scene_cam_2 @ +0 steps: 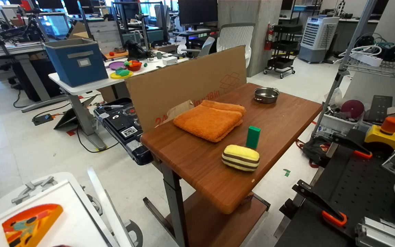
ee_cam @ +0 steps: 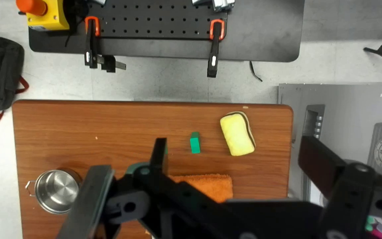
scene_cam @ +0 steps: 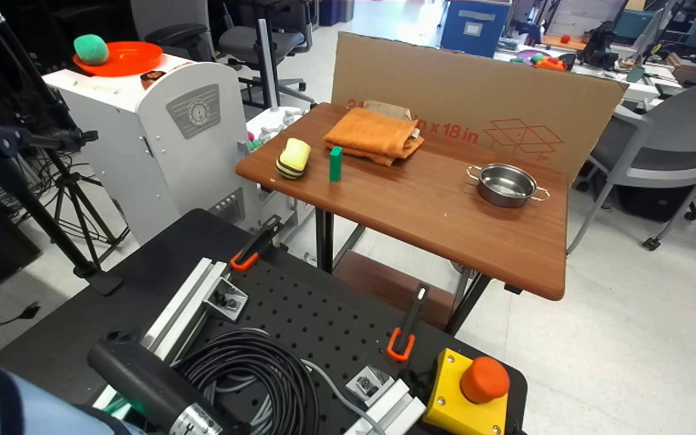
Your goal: Put the green block in the pot
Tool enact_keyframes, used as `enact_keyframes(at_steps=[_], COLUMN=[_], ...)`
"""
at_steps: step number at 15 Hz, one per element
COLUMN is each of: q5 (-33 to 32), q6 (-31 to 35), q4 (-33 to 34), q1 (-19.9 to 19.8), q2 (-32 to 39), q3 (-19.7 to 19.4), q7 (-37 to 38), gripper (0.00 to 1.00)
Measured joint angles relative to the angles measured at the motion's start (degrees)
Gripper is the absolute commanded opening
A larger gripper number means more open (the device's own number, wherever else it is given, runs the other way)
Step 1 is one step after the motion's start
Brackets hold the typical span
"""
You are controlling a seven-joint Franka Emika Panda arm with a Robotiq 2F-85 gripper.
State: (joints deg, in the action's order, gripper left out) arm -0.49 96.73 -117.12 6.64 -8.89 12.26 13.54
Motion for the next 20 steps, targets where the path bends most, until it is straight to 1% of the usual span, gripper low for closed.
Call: enact_keyframes(at_steps=[3,6,9,13,20], q5=[-1.94,-3.11,-3.13,-3.43,-7.10], q6=[7.84,15.89,21.90,26.14,29.47], q4=[-1.36,-2.21,-3.35,-6.06,-10.95], q1=[-0.58,-0.95,-0.89,0.08,1.18], q2=[2.44,6.56,11.14,15.29,19.54], q3=[-1.73,-3.27,-3.64,-3.61,-3.64], q7=[-0.99,-1.00,-1.37,-3.29,-4.27], gripper=[1.00,1.00,1.00,1.00,1.00])
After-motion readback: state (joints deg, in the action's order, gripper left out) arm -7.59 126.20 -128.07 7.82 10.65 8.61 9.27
